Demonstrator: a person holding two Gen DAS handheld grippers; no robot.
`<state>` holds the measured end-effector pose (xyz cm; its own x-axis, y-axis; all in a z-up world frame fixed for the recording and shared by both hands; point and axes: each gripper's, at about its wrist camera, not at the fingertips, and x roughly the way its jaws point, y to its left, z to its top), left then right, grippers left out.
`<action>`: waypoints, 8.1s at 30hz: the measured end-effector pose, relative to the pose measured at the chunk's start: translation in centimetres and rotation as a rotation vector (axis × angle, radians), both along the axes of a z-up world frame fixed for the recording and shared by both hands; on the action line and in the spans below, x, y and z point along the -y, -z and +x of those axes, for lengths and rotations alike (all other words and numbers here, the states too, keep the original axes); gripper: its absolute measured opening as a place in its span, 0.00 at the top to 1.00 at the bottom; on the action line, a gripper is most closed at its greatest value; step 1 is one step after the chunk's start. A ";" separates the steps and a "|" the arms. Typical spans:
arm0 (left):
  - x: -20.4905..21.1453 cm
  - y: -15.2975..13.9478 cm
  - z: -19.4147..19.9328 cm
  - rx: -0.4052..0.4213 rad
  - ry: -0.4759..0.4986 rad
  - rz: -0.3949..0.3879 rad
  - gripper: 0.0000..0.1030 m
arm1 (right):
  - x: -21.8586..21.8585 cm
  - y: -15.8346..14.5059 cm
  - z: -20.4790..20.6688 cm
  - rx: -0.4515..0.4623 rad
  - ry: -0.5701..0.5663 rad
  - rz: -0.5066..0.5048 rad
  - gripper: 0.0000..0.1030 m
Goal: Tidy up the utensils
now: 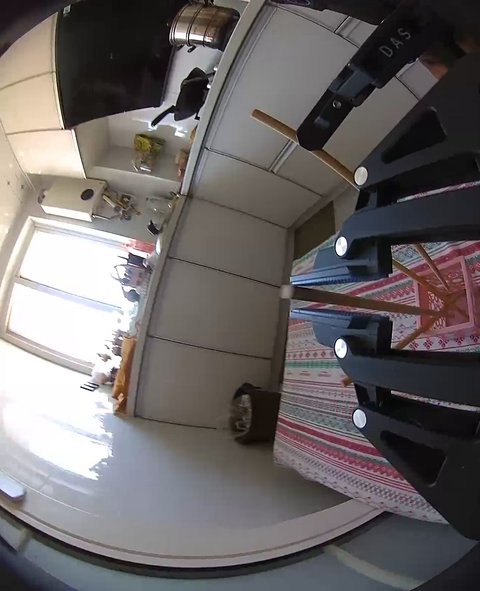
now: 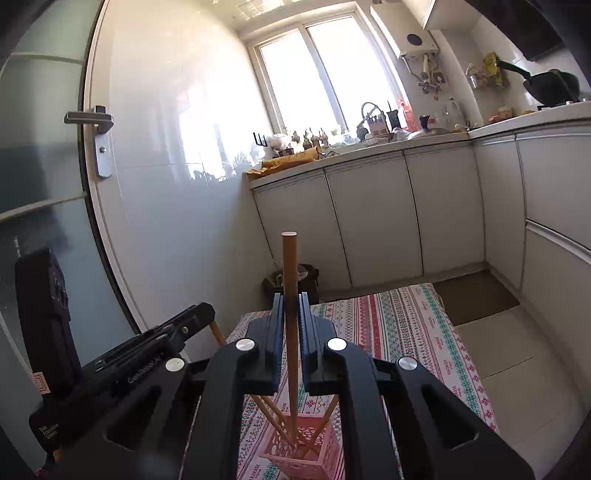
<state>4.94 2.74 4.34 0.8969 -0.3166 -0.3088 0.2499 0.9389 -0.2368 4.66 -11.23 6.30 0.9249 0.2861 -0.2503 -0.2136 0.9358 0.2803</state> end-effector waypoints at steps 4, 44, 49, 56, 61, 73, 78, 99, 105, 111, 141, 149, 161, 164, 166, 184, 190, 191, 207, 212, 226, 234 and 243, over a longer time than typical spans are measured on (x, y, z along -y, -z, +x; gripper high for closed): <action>-1.0 0.1 0.1 -0.016 -0.028 -0.022 0.84 | -0.5 2.1 1.5 -0.051 -0.004 -0.027 0.92; -0.3 -1.3 -4.7 0.035 -0.031 0.035 0.07 | 6.0 5.1 -2.4 -0.213 0.183 0.078 0.07; 1.0 0.2 -4.8 -0.019 0.038 0.096 0.07 | 10.5 6.5 -4.2 -0.317 0.289 0.147 0.07; 8.3 6.7 -4.0 -0.303 0.351 0.434 0.07 | 15.9 9.4 -7.6 -0.495 0.397 0.237 0.07; 13.0 13.1 -4.1 -0.467 0.458 0.636 0.07 | 17.6 12.0 -9.2 -0.604 0.399 0.300 0.07; 18.9 18.7 -3.6 -0.561 0.617 0.763 0.61 | 19.9 14.7 -8.9 -0.726 0.363 0.432 0.07; 20.5 20.3 -3.4 -0.586 0.686 0.788 0.66 | 20.8 15.1 -9.0 -0.738 0.374 0.453 0.07; 20.7 22.0 0.0 -0.739 0.804 0.690 0.75 | 21.4 16.0 -8.8 -0.778 0.366 0.486 0.07; 18.9 21.2 1.0 -0.785 0.796 0.643 0.83 | 20.8 16.7 -8.5 -0.805 0.354 0.495 0.07; 21.1 19.9 -1.1 -0.697 0.719 0.783 0.93 | 19.9 17.3 -7.8 -0.834 0.371 0.466 0.07; 6.5 1.3 -9.4 -0.210 0.512 0.319 0.94 | 9.5 22.1 -2.1 -1.216 0.422 0.151 0.81; 4.9 0.7 -9.4 -0.182 0.489 0.276 0.94 | 5.6 22.3 0.2 -1.244 0.451 -0.074 0.80; 2.6 -0.4 -9.5 -0.148 0.427 0.219 0.94 | 8.0 22.2 -2.3 -1.048 0.399 0.259 0.93; 2.3 -0.6 -9.4 -0.141 0.412 0.207 0.94 | 8.1 21.1 -3.1 -0.960 0.380 0.275 0.93; 2.1 -0.7 -9.3 -0.136 0.402 0.196 0.94 | 7.7 19.8 -3.5 -0.890 0.369 0.275 0.93; 0.8 -2.3 -9.8 -0.047 0.317 0.097 0.94 | 6.8 4.6 -10.6 -0.327 0.225 0.070 0.95; -0.1 -3.6 -9.0 -0.022 0.253 0.037 0.94 | 7.5 1.9 -10.3 -0.290 0.230 0.061 0.95; -0.2 -3.8 -8.9 -0.018 0.246 0.027 0.94 | 7.6 1.4 -10.2 -0.286 0.228 0.061 0.95; -0.7 -5.7 -5.9 0.058 0.066 -0.017 0.94 | 5.9 -7.5 -7.2 -0.069 0.132 0.029 0.95; -0.6 -4.6 -4.3 0.039 0.031 0.005 0.94 | 4.0 -7.7 -5.6 -0.041 0.098 -0.001 0.95; -2.9 -3.6 -3.4 -0.003 -0.038 -0.027 0.81 | 1.8 -5.1 -2.1 -0.076 0.061 -0.019 0.95; -3.7 -3.0 -2.9 -0.032 -0.079 -0.012 0.79 | 0.5 -3.0 0.0 -0.130 0.044 -0.016 0.95; -4.2 -2.8 -3.0 -0.038 -0.093 -0.007 0.79 | -0.8 -1.9 0.1 -0.163 0.024 -0.006 0.62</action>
